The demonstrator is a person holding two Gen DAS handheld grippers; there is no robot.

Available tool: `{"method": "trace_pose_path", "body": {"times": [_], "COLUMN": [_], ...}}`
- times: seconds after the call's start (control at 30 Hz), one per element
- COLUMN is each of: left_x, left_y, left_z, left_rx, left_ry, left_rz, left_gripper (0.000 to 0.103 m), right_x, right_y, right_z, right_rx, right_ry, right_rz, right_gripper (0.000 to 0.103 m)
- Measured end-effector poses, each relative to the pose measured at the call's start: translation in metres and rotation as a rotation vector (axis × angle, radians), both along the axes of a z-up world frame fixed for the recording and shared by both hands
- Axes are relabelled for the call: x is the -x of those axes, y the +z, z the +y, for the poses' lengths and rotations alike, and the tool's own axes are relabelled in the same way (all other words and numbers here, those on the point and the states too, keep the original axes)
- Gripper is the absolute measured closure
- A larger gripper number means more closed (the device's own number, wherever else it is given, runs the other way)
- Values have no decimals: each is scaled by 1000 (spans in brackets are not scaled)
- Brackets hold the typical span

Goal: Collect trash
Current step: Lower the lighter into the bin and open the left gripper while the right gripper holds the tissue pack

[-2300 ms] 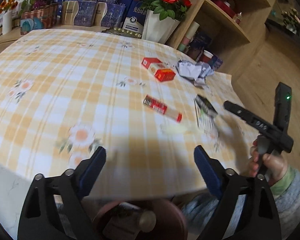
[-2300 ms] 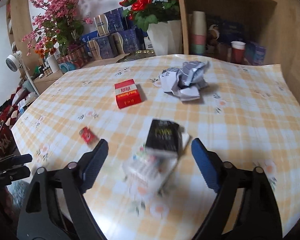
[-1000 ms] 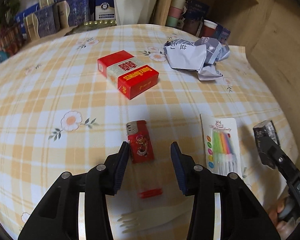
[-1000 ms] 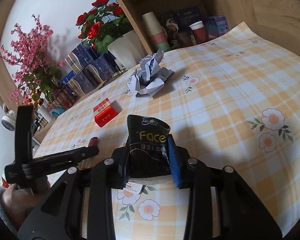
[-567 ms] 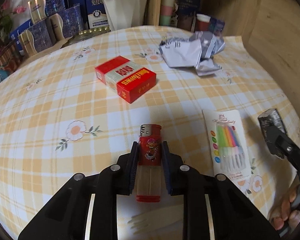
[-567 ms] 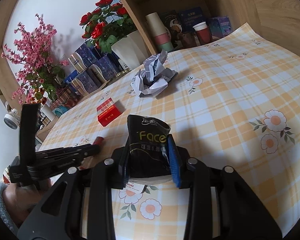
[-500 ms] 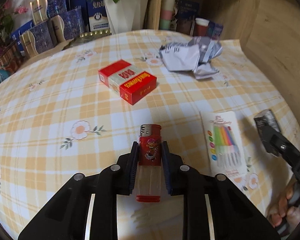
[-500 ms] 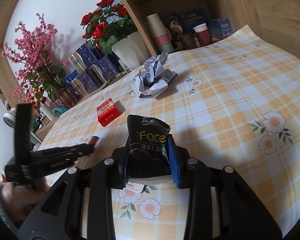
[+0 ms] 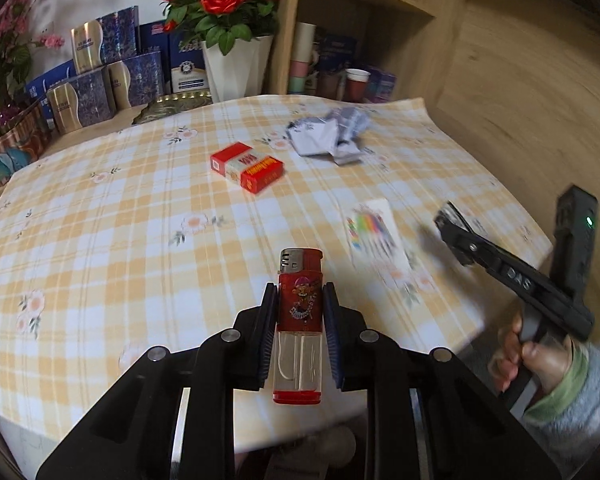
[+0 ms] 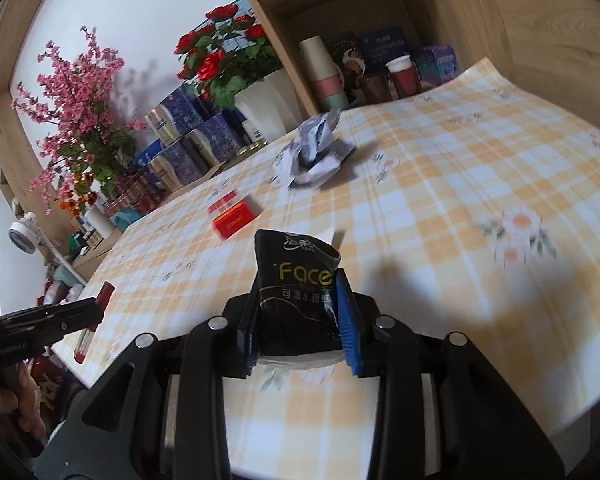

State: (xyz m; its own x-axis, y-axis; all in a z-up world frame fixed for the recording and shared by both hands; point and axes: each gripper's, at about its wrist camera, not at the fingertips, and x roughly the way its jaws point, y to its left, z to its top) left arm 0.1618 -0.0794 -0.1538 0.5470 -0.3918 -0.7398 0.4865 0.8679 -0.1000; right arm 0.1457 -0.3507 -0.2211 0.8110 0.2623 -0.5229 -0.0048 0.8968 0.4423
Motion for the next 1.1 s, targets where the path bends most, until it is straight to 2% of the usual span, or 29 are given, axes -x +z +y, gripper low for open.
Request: {"method": "trace_pose_path", "body": {"times": [0.17, 0.37, 0.53, 0.73, 0.93, 1.03, 1.1], "left_x": [53, 94, 115, 111, 96, 92, 93], "left_y": [-13, -48, -80, -122, -159, -164, -165], "left_z": [15, 33, 33, 25, 23, 22, 19], "left_rx": [-31, -2, -26, -101, -149, -149, -154], "left_ry": [-50, -56, -86, -99, -56, -57, -63], "left_rz": [1, 90, 152, 268, 369, 390, 392], "left_gripper": [81, 81, 81, 81, 81, 81, 75], "right_x": [37, 72, 85, 88, 85, 86, 86], "right_y": [8, 8, 10, 8, 5, 3, 3], "right_z": [21, 42, 47, 50, 53, 56, 58], "right_rx": [44, 121, 165, 194, 226, 241, 254], "right_ry": [47, 74, 67, 61, 75, 85, 94], "right_rz": [1, 25, 19, 28, 38, 38, 35], "right_gripper": [68, 68, 68, 68, 68, 68, 68]}}
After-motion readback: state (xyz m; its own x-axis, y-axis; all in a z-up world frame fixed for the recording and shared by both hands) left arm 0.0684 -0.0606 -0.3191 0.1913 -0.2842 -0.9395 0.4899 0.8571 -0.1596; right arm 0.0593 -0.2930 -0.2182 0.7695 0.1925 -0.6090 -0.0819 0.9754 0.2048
